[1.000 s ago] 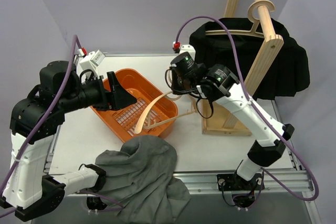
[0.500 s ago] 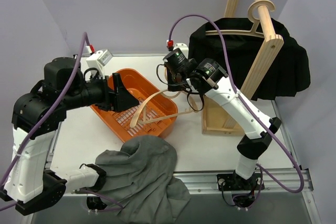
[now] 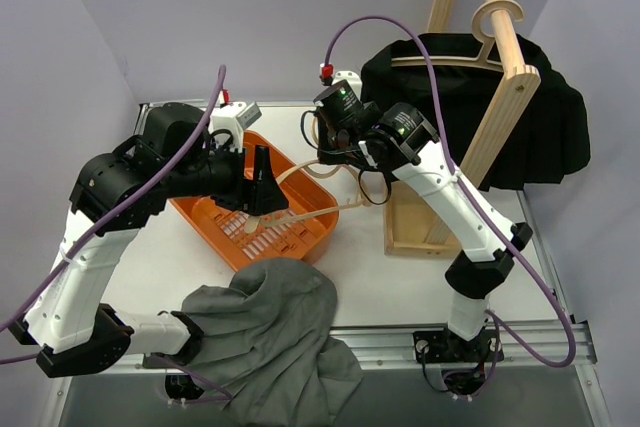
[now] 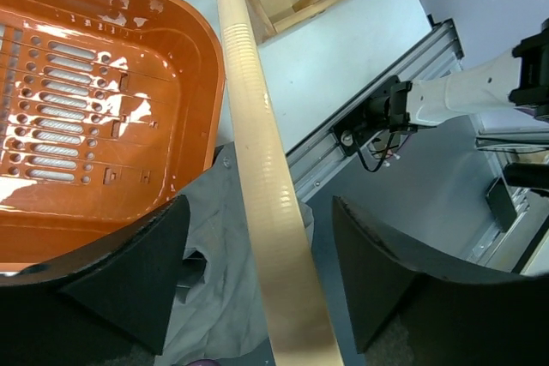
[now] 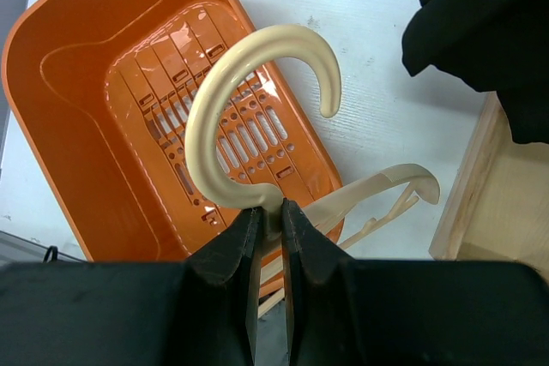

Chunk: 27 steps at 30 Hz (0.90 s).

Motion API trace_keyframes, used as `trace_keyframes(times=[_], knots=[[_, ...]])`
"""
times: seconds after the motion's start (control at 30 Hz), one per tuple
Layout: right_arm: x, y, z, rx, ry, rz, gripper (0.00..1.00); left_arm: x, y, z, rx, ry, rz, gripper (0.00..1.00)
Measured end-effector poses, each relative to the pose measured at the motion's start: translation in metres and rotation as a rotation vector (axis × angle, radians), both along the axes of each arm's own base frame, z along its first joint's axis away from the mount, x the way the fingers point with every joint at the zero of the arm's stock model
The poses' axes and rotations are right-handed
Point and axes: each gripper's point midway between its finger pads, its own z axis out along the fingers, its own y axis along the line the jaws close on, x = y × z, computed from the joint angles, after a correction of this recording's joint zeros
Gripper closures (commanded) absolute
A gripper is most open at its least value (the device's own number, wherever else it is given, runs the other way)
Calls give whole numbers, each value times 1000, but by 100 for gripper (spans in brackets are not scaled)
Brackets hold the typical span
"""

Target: Remove the skirt from the hanger

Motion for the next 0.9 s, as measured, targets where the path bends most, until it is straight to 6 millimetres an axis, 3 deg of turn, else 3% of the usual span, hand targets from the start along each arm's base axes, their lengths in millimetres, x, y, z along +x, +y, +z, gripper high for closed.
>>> trace_keyframes(times=[0.07,0.2,0.23,0.33,0.37,0.43,0.57,0.6,0.63,0.7,0.73,0.83,0.9], knots=[[0,1,1,4,-1,2,100,2,-2,-3,12,5,-1,28],[-1,1,1,4,2,4,100,5,-3,-8,29,14,4,45],[-1,1,1,4,3,4,100,5,-3,-8,30,13,5,55],[-1,0,1,2,4,4,100,6,-2,-8,33,12,11,70],[-2,0,0,0,6,4,100,7,-1,-9,40,13,21,83],[-2,-1,1,0,7,3,100,9,2,-12,56,19,41,97],[-1,-2,1,2,9,4,98,10,1,-15,65,21,37,98],[-1,-2,1,3,10,6,90,11,1,-15,65,20,36,98],[-1,-2,1,2,11,12,68,11,1,-15,66,19,35,98],[-3,2,2,14,17,35,48,10,1,-15,67,16,29,98],[-5,3,4,22,15,53,31,9,1,-15,71,17,24,98],[-15,4,13,46,15,106,11,8,2,-16,79,13,10,98],[-23,1,21,63,13,131,8,8,2,-16,80,9,2,98]])
